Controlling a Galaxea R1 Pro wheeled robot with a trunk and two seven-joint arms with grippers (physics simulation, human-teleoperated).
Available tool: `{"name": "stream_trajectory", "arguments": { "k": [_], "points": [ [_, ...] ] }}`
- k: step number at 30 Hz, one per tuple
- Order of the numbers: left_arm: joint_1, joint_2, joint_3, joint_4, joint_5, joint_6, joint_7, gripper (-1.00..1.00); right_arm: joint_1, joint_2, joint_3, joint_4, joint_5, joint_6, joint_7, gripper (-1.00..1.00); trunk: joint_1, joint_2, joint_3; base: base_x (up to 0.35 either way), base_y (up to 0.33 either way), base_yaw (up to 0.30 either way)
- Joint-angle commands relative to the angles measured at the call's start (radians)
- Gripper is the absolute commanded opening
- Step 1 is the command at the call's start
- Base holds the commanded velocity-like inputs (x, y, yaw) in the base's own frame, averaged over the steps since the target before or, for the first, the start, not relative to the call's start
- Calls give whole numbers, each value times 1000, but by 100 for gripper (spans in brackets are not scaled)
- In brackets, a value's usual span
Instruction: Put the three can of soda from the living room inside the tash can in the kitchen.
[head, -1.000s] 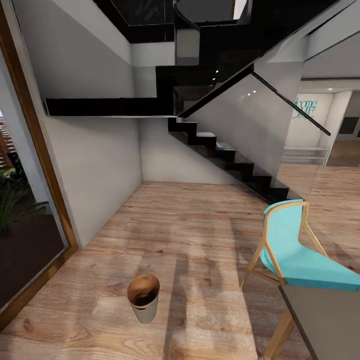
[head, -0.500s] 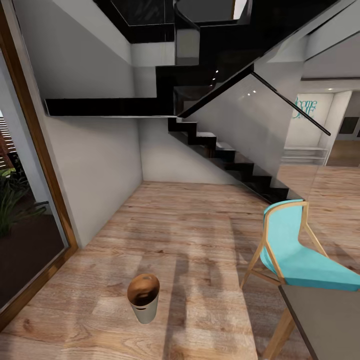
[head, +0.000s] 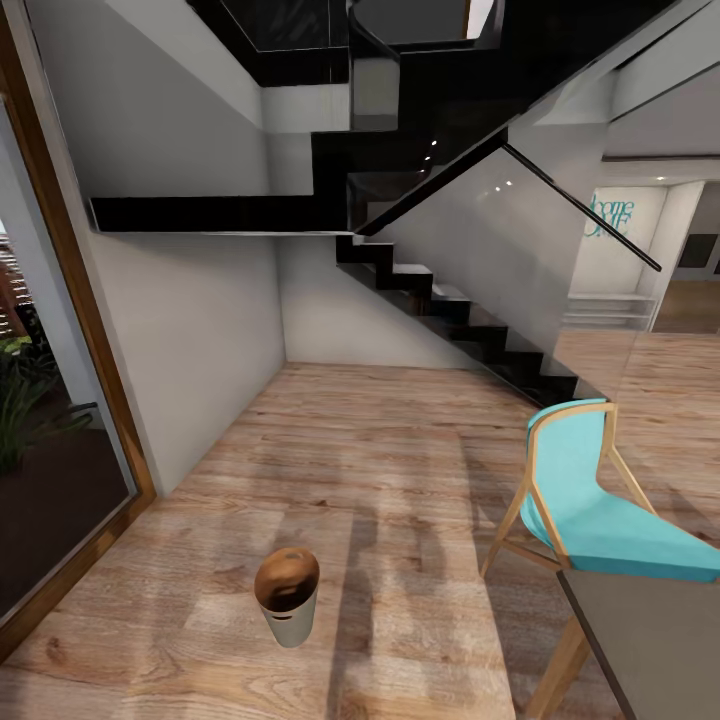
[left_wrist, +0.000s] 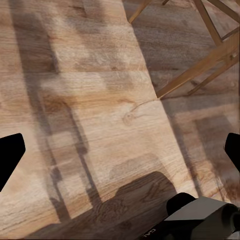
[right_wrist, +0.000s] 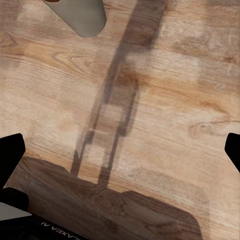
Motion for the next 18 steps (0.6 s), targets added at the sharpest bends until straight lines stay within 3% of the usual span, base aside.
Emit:
{"name": "stream_trajectory", "arguments": {
  "k": [1, 18],
  "points": [
    [6, -3, 0, 1, 0, 0, -2, 100, 0, 0, 1, 6, 0, 0, -1, 100, 0, 0, 0, 0, 0, 0],
    [38, -13, 1, 6, 0, 0, -21, 100, 1, 0, 4, 47, 1, -1, -5, 100, 0, 0, 0, 0, 0, 0]
  ]
}}
